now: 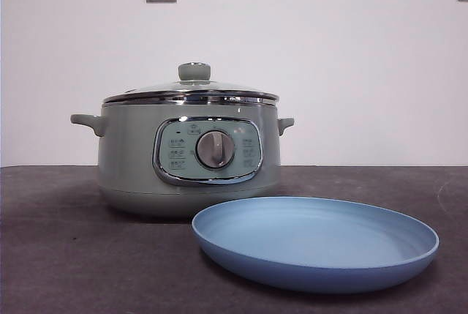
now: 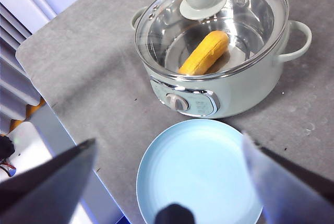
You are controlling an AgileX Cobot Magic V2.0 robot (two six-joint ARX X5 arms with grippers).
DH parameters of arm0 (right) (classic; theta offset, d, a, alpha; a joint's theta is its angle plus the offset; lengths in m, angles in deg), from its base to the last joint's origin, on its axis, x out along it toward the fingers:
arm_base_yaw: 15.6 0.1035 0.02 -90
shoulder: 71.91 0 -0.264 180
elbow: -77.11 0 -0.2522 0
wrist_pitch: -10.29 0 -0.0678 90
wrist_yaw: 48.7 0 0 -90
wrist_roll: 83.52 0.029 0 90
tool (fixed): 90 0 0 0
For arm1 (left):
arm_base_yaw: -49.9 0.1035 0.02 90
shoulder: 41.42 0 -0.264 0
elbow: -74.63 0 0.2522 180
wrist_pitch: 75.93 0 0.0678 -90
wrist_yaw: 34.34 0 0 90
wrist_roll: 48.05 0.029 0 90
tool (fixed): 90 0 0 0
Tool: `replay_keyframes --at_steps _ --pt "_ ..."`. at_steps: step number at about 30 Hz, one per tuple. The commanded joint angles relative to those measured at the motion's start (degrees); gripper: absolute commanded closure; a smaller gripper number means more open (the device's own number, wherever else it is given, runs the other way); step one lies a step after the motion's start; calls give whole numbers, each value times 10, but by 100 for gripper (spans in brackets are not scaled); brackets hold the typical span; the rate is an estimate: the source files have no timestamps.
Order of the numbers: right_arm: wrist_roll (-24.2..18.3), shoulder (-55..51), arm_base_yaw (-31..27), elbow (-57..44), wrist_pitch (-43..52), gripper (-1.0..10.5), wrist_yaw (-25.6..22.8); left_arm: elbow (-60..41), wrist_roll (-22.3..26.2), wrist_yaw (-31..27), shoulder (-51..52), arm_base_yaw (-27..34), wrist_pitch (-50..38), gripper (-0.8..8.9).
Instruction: Take the corn out from the steamer,put the corn on the plate,close the lid
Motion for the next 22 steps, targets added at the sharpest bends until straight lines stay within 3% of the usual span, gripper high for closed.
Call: replay_keyframes --at_steps 1,8,22 --pt "-3 0 1 1 -1 434 -1 3 2 1 -3 -3 -20 273" --pt "-3 0 1 1 -12 442 0 5 -10 -8 -43 -29 -78 274" --pt "-3 0 1 1 -57 442 0 5 -27 -140 -207 -130 -278 281"
